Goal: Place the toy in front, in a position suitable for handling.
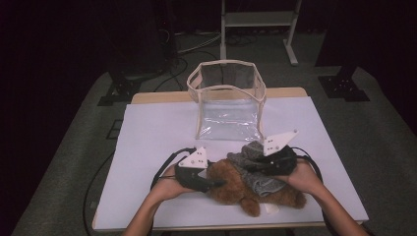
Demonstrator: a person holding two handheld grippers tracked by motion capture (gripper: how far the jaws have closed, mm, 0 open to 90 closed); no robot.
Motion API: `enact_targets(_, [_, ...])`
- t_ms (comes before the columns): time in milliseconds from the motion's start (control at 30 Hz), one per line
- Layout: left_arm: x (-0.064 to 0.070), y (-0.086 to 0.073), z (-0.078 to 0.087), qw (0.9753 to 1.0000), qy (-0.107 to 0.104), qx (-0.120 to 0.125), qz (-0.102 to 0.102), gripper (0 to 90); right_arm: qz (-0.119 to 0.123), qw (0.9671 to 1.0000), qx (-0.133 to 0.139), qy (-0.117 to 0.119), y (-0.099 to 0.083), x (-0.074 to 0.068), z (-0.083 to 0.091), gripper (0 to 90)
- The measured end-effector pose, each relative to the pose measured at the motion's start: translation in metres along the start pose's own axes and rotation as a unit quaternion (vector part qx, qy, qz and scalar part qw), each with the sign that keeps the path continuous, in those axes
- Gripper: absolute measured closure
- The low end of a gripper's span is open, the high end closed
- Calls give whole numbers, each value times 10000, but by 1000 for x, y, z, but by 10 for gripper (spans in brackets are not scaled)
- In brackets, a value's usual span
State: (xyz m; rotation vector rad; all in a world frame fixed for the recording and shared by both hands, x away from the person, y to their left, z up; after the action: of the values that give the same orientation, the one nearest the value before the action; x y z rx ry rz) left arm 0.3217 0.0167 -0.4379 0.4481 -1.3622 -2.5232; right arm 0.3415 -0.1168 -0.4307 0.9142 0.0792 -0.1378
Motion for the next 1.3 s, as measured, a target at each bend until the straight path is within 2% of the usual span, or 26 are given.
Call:
enact_targets(67, [-1,-4,-1,10000,16,-21,0,354,-108,9999,89,-20,-9,3,6,812])
enact_targets(167, [-3,-8,-3,9999,9,-56,121,289,-163,9998,129,-63,-15,3,12,812])
enact_targets(267, [-4,-14,-9,9993,-104,-116,341,201,-205,9995,198,-95,-21,3,17,812])
enact_targets(400, [-6,-18,-15,9970,-316,-5,703,173,-304,9988,366,-81,-28,2,21,812])
enact_targets(500, [-5,-19,-17,9966,-384,47,730,275,-328,9985,421,-86,-29,2,20,812])
enact_targets(567, [-3,-15,-18,9975,-353,149,589,383,-273,9990,353,-92,-26,-1,16,812])
enact_targets(633, [-3,-11,-18,9971,-350,243,630,486,-244,9992,316,-70,-23,-3,12,812])
enact_targets(667, [-6,-2,-13,9955,-339,503,735,528,-208,9994,278,-60,-21,-4,9,812])
enact_targets(700, [-6,2,-12,9950,-333,585,740,551,-186,9995,269,-50,-20,-4,8,812])
enact_targets(767, [-5,3,-13,9966,-268,440,640,563,-175,9995,252,-33,-17,-5,5,812])
enact_targets(867, [-5,-2,-10,9979,-252,349,492,505,-144,9997,187,-32,-18,-6,5,813])
enact_targets(1033, [-6,-11,-7,9977,-251,365,513,335,-144,9997,173,-59,-25,-6,10,816])
enact_targets(1167, [-5,-18,-12,9979,-221,295,526,186,-211,9993,306,-64,-31,-5,13,816])
enact_targets(1233, [-4,-20,-16,9977,-258,286,564,141,-226,9991,349,-53,-32,-5,14,816])
enact_targets(1267, [-4,-21,-21,9967,-337,204,709,108,-220,9991,363,-45,-32,-5,14,816])
enact_targets(1300, [-4,-22,-24,9962,-399,175,749,96,-221,9991,371,-44,-32,-6,14,816])
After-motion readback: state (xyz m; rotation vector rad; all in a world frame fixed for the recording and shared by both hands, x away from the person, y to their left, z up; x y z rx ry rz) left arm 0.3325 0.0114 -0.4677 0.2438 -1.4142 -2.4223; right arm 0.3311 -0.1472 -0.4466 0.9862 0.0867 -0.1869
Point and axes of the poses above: each handheld gripper's, and its own axes: z roughly backward along the jaws, y roughly out of its top, x roughly to its right, the point moved 10 cm from there along -z, roughly forward along the jaws, and after that the axes turned 12 degrees about y, right-handed, at the moved point
